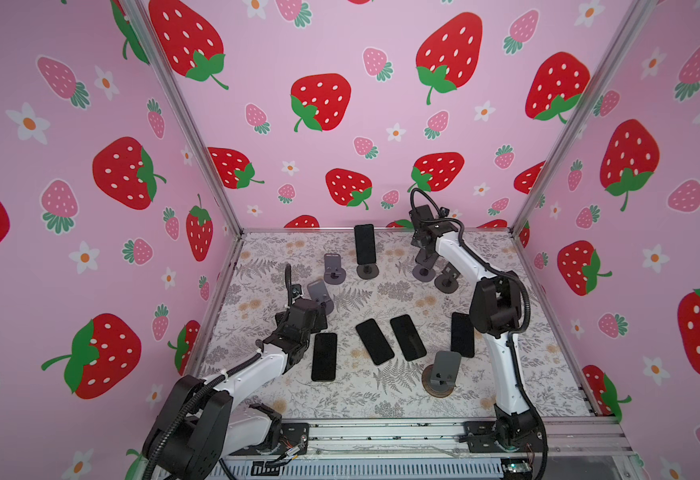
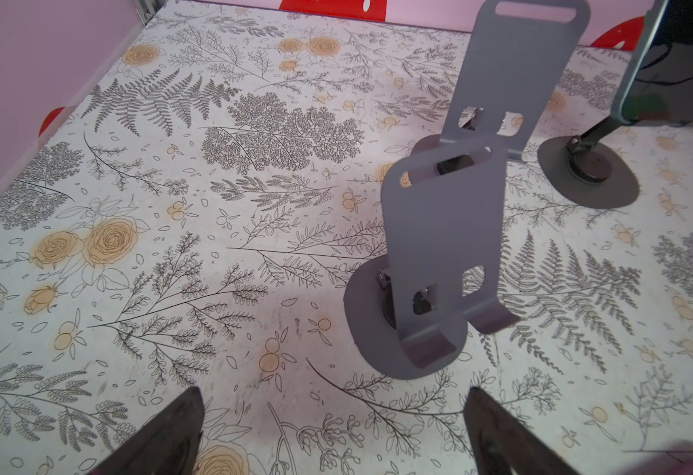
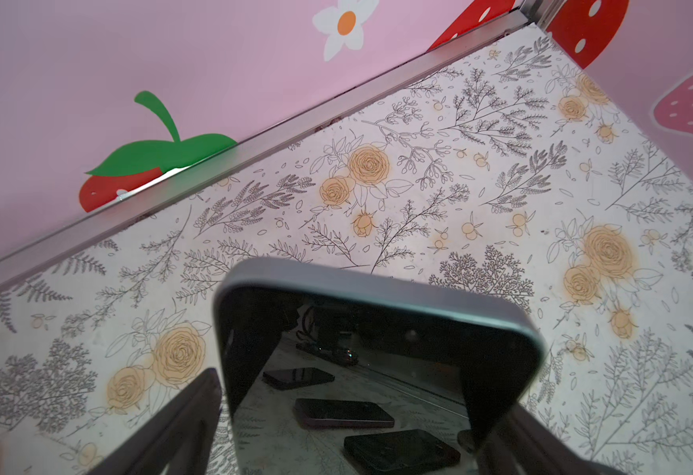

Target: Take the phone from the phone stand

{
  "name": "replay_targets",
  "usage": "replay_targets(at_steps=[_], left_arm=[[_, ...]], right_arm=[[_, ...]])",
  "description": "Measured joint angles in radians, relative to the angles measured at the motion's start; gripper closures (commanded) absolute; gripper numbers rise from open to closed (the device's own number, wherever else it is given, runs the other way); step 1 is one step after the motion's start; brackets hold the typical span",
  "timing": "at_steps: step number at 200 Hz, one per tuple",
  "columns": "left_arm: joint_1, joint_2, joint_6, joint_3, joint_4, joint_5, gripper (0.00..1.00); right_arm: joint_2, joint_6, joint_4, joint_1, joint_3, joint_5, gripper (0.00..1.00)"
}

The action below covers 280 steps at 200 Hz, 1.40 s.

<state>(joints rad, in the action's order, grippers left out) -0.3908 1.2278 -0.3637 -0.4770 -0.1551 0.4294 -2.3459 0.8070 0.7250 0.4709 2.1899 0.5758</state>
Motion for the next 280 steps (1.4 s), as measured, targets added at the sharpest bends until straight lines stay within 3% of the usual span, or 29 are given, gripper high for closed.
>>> replay_targets(at_steps=[36, 143, 172, 280], left_arm=[[0.0, 0.01, 0.0, 0.0, 0.0, -0.004, 0.01], [0.0, 0.017, -0.002, -0.001, 0.0, -0.004, 0.0], [0.0, 0.016, -0.004, -0.001, -0.001, -0.004, 0.0], [0.0, 0.003, -0.003, -0.001, -0.007, -0.023, 0.01]], right_arm=[[0.0, -0.064, -0.028, 0.0, -0.005, 0.0, 0.21], [0.012, -0.235, -0.146, 0.0, -0.109, -0.028, 0.22], [0.048, -0.28, -0.19, 0.0, -0.175, -0.05, 0.3], [0.2, -0.383, -0.324, 0.0, -0.385, -0.13, 0.3]])
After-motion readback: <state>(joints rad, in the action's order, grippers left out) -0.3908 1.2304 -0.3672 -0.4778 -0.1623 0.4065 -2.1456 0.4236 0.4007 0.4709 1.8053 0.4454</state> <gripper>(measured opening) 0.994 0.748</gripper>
